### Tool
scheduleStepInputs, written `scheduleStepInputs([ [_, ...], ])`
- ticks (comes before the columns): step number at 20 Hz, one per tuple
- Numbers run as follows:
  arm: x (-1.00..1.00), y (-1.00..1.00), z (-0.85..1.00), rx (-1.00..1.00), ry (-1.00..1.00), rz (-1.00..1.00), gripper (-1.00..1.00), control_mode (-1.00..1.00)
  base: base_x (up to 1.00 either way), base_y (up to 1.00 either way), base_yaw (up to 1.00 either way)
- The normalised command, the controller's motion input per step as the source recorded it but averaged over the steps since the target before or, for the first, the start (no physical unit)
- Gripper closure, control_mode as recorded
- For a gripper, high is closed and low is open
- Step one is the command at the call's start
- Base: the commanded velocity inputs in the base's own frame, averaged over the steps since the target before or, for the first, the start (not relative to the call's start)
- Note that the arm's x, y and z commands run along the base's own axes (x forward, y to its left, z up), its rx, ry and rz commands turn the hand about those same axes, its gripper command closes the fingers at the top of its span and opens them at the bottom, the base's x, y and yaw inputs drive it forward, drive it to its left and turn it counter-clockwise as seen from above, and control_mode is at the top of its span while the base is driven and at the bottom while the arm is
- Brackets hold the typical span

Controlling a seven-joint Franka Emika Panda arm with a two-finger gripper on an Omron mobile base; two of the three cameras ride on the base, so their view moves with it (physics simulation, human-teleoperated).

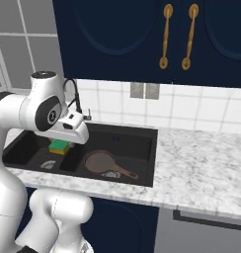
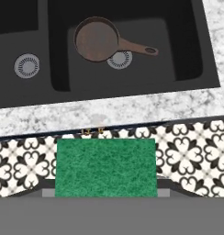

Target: Pick the pan and sponge and place them into the sink. Then turn on the water.

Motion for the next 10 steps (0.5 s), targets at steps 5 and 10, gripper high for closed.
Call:
scheduleStepInputs([
  [5,0.00,0.00,0.00,0.00,0.00,0.00,1.00,1.00,0.28,-0.28,-0.11],
  [10,0.00,0.00,0.00,0.00,0.00,0.00,1.00,1.00,0.43,-0.25,0.00],
])
